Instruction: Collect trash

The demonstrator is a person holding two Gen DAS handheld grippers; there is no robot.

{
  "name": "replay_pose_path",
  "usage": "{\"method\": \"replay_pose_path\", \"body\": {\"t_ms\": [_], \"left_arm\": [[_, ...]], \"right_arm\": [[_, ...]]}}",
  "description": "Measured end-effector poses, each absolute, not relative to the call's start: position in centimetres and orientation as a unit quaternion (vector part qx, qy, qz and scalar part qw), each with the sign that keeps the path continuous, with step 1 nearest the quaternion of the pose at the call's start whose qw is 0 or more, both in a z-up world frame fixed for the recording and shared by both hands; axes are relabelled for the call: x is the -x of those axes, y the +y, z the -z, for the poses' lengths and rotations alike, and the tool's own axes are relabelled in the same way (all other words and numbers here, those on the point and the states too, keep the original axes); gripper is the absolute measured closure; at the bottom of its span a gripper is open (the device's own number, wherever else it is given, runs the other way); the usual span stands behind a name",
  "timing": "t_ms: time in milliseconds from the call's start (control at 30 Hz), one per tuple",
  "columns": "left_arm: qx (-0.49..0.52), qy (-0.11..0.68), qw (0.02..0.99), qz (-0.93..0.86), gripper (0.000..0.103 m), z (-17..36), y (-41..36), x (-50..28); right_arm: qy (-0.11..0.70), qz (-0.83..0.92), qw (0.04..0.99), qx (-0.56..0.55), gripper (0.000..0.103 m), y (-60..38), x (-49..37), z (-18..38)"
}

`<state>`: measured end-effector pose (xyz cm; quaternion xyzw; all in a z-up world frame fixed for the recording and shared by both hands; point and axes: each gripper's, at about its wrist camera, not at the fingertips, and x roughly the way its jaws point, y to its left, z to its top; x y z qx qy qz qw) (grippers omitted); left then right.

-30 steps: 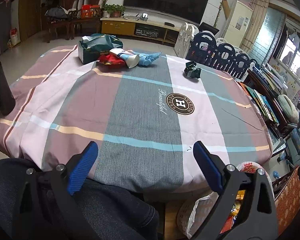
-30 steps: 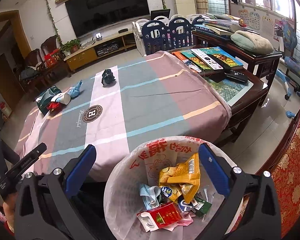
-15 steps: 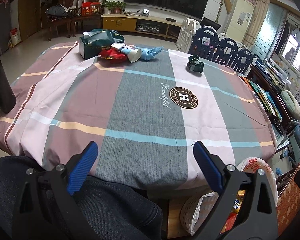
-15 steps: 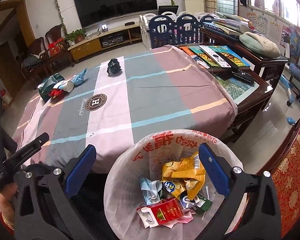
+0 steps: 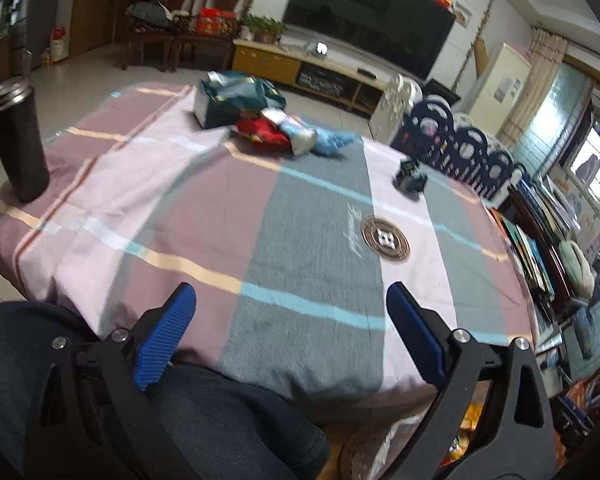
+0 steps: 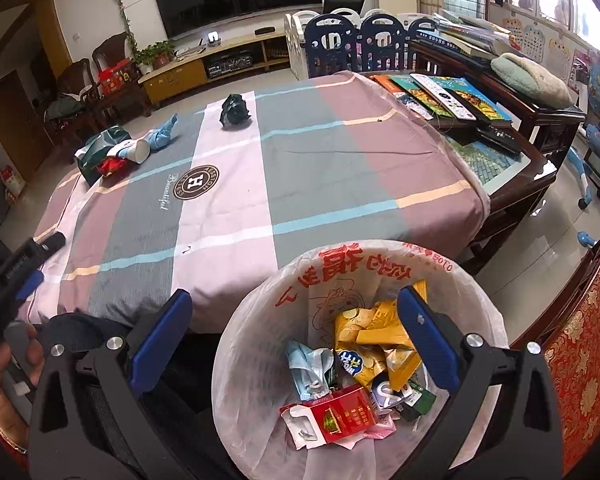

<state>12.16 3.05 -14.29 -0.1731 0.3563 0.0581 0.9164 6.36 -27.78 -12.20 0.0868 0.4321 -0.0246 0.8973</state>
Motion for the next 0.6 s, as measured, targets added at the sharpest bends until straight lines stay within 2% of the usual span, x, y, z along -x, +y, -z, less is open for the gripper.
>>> {"method": "replay_pose_path", "body": {"t_ms": [600], "left_arm": [[0.160, 0.384, 0.905, -0.084, 0.007, 15.3, 4.1, -12.9]], "right_arm": [[0.443, 0.007, 0.894, -0.072, 0.003, -25.5, -6.9, 12.8]]}}
